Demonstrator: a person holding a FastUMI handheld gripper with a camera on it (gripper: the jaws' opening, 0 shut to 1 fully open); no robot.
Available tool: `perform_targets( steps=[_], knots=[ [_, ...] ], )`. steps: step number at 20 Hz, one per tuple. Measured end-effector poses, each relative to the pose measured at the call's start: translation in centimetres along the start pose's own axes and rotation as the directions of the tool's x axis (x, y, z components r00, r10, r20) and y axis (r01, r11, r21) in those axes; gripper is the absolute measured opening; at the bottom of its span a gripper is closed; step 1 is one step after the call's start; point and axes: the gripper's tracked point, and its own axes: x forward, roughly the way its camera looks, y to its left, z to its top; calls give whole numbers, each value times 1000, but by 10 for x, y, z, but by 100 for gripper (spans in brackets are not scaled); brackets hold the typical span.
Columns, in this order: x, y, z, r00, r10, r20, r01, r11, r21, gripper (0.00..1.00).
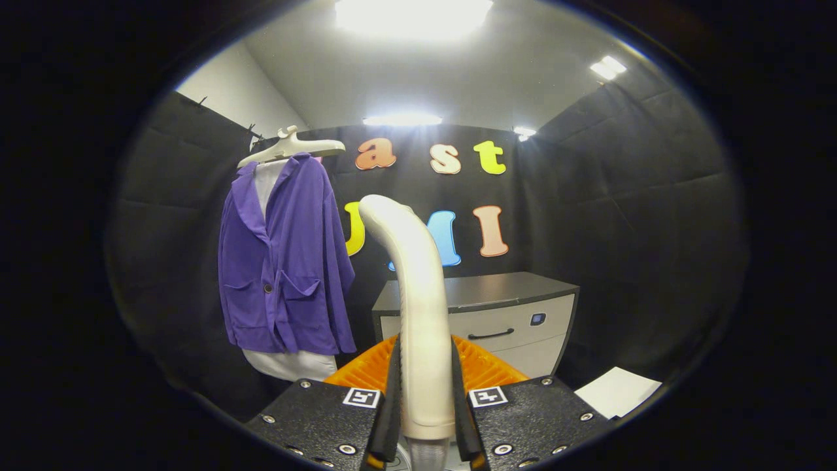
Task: Iron the clothes twice with a garment steamer, once on the left side and once on the right side.
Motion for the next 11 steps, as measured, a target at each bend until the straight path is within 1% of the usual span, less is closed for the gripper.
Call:
perform_targets(
  steps=[5, 11],
  knots=[
    [-10, -5, 1, 1000, 8, -1, -8, 1000, 3, 35],
    [-21, -21, 1, 1000, -5, -12, 5, 1000, 4, 35]
  ],
)
